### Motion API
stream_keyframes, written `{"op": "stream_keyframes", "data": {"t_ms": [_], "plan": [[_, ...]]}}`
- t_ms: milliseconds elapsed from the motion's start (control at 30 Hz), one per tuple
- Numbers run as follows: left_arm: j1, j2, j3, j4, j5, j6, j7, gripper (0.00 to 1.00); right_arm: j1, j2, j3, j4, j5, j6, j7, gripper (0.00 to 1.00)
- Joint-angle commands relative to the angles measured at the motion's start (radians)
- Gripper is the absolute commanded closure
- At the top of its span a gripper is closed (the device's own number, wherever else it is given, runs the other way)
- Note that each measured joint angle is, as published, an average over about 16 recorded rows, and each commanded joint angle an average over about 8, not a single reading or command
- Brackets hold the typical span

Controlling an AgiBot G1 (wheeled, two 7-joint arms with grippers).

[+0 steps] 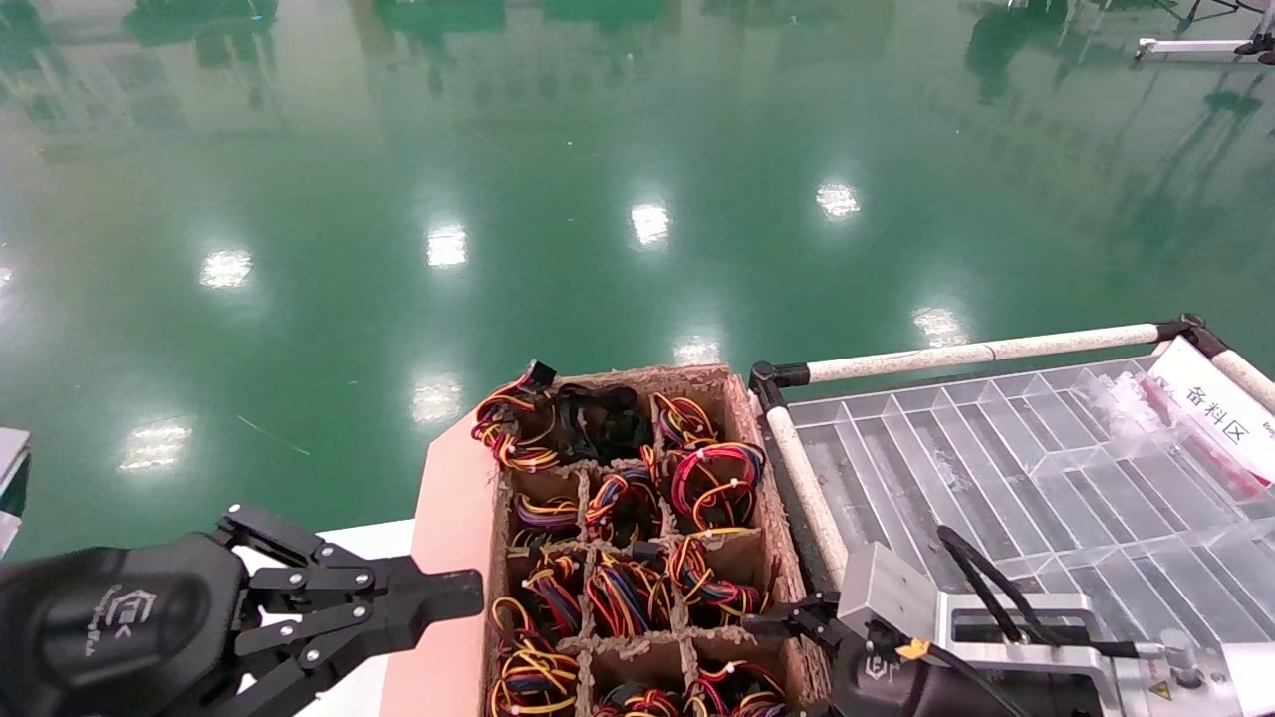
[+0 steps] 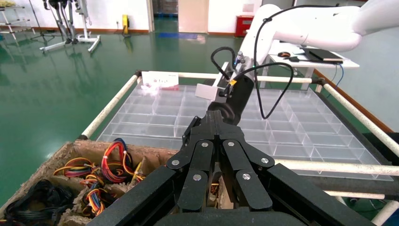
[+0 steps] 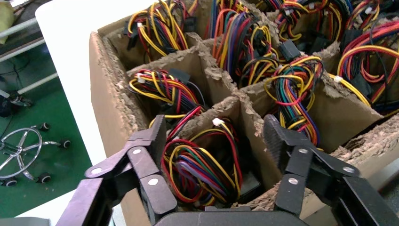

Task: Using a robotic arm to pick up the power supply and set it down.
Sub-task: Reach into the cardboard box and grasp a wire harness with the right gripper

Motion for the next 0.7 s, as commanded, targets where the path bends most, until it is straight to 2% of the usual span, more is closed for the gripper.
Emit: {"op": "stream_keyframes", "data": {"t_ms": [33, 433, 500, 533, 567, 700], "plan": [[0.0, 0.0, 0.0, 0.0, 0.0, 0.0, 0.0, 1.0, 0.01, -0.01, -0.008, -0.011, -0.013, -0.002, 0.003, 1.0], [0.0, 0.0, 0.0, 0.0, 0.0, 0.0, 0.0, 1.0, 0.018, 0.0, -0.027, 0.0, -0.052, -0.007, 0.048, 1.0], [0.0, 0.0, 0.0, 0.0, 0.0, 0.0, 0.0, 0.95, 0.015, 0.005, -0.028, 0.008, -0.054, -0.006, 0.055, 1.0], [0.0, 0.0, 0.0, 0.0, 0.0, 0.0, 0.0, 0.89, 0.014, 0.008, -0.028, 0.012, -0.055, -0.005, 0.058, 1.0], [0.0, 0.0, 0.0, 0.0, 0.0, 0.0, 0.0, 0.79, 0.012, 0.011, -0.028, 0.017, -0.057, -0.004, 0.062, 1.0], [0.0, 0.0, 0.0, 0.0, 0.0, 0.0, 0.0, 0.29, 0.007, 0.022, -0.029, 0.035, -0.062, -0.003, 0.076, 1.0]]}}
